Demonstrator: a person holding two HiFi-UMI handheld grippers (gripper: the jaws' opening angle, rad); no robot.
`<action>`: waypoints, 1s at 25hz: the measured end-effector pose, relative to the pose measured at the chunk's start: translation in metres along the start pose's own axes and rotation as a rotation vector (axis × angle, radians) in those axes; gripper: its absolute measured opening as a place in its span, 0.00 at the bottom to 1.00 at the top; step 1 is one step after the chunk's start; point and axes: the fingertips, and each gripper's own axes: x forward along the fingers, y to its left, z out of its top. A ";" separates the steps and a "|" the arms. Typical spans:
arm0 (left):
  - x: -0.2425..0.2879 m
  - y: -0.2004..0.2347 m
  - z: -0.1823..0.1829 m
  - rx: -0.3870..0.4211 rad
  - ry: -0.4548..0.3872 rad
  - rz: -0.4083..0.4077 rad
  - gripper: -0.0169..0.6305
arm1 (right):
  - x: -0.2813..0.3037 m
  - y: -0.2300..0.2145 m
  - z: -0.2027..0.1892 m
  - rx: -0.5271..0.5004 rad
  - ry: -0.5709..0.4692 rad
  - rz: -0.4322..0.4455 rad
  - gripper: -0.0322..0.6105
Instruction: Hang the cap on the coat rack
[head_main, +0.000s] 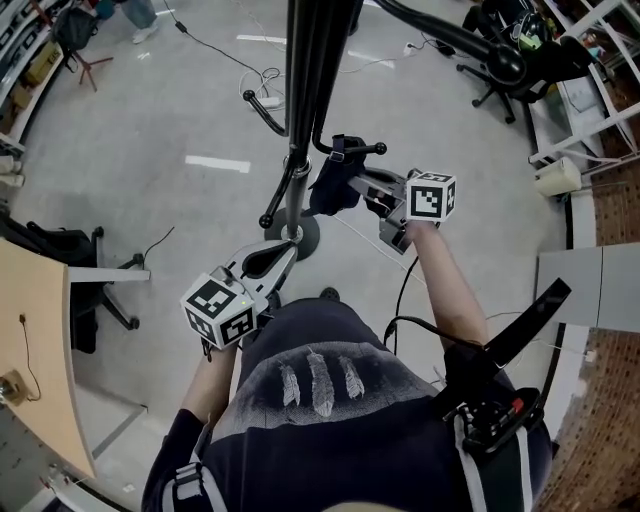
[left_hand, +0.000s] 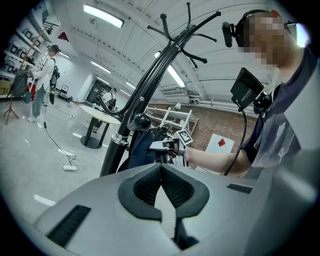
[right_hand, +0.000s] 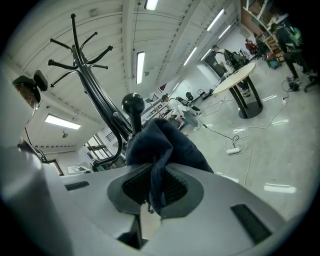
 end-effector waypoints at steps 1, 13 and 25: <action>0.000 0.000 0.001 0.001 -0.002 -0.001 0.04 | 0.000 0.000 0.001 -0.003 -0.001 -0.002 0.10; -0.003 0.003 0.007 -0.001 -0.001 0.008 0.04 | 0.003 0.004 0.004 -0.005 -0.021 0.005 0.10; 0.003 0.005 0.003 0.001 0.024 0.002 0.04 | 0.004 0.004 0.002 -0.036 -0.031 -0.003 0.10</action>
